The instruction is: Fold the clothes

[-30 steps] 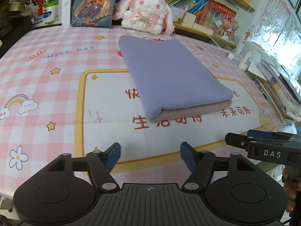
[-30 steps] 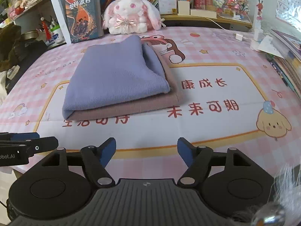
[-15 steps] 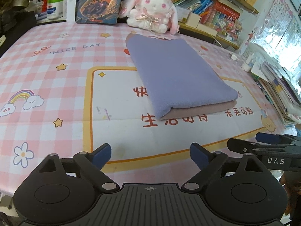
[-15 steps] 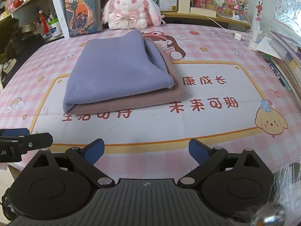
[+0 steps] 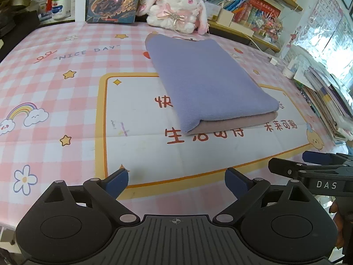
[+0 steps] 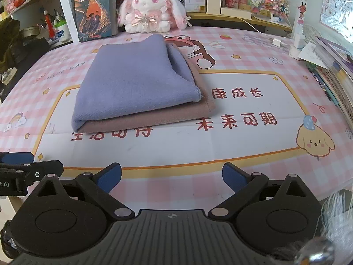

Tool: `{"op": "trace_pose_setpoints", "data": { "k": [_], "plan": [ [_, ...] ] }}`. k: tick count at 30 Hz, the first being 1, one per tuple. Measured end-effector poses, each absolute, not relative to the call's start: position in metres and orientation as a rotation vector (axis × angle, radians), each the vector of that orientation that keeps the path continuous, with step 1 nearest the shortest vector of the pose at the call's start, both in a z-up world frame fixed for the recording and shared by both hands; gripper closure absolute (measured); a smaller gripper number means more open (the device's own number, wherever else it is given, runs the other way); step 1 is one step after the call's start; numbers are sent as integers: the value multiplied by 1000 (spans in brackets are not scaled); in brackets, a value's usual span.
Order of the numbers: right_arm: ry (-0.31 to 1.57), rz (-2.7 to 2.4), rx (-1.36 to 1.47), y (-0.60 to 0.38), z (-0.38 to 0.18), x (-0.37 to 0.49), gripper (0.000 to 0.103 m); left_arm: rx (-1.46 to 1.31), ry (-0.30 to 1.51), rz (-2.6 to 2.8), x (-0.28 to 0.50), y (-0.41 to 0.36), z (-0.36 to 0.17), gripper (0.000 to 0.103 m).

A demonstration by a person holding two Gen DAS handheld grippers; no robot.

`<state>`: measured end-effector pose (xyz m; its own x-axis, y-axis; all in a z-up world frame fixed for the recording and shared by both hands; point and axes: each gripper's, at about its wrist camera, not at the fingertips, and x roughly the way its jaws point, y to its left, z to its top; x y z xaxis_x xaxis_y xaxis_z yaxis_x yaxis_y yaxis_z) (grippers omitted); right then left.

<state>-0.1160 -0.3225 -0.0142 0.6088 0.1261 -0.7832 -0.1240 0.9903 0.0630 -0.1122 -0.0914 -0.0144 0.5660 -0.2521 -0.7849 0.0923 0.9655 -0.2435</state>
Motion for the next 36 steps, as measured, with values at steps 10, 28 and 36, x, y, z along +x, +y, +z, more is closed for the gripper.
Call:
{"op": "trace_pose_setpoints", "data": {
  "k": [10,28,36],
  "plan": [
    [916,148,-2,-325,-16,-113,4,-193,949,-195,-108,-95,-14,6],
    [822,185,188,-374,-1,-33,3,-507,808,-4,-62,-72,-3,6],
    [917,319,308,-393,-14,28,4,-604,875,39,-35,-74,-19,7]
  ]
}}
